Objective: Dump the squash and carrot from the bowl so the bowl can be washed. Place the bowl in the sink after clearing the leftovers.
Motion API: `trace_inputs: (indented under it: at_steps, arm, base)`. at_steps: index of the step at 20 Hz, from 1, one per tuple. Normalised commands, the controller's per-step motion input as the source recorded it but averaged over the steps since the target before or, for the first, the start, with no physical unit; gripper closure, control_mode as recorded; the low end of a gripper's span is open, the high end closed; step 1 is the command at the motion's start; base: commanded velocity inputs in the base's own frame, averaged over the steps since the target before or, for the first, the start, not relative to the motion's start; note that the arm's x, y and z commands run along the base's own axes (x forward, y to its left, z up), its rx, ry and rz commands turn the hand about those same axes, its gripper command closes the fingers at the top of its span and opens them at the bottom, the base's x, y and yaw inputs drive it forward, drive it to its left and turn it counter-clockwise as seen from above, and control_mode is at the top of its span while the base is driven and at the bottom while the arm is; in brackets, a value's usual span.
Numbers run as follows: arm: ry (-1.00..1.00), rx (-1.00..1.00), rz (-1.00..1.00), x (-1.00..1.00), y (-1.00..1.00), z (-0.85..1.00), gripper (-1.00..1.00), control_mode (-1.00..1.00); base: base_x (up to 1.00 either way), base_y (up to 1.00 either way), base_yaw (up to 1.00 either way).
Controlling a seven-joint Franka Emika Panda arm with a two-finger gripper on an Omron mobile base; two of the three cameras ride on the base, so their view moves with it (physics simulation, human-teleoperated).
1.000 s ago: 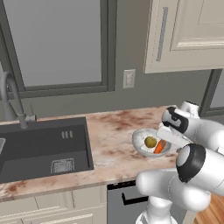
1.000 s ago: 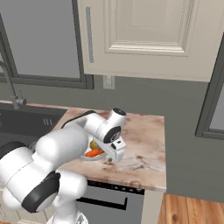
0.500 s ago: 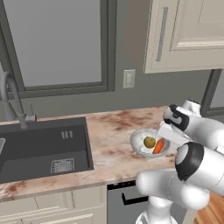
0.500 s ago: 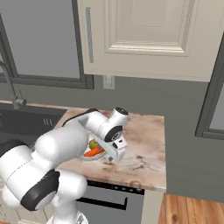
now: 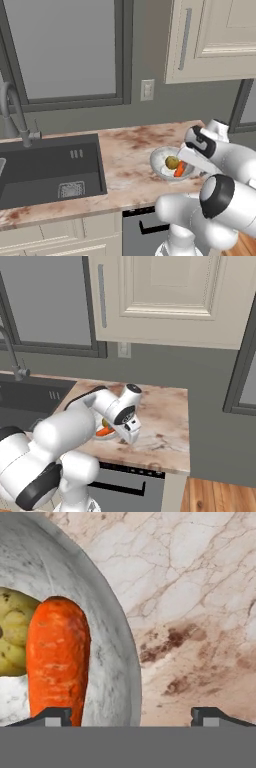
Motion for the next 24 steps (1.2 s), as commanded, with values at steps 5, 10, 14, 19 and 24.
trace_inputs:
  at_steps: [5,10,14,19,24]
  arm:
    - [0.0,0.0,0.01,0.03,0.04,-0.23,1.0,-1.0]
    - [0.0,0.0,0.0,0.0,0.0,0.0,1.0,-1.0]
    - [-0.07,0.0,0.0,-0.21,0.0,0.0,1.0,-1.0]
    - [-0.15,0.0,0.0,-0.27,0.0,0.03,1.0,-1.0]
    - [-0.22,0.01,-0.01,-0.54,0.01,0.52,1.0,-1.0]
  base:
    - [0.0,0.0,0.0]
    - [0.0,0.0,0.0]
    - [0.0,0.0,0.0]
    - [0.0,0.0,0.0]
    - [0.0,0.0,0.0]
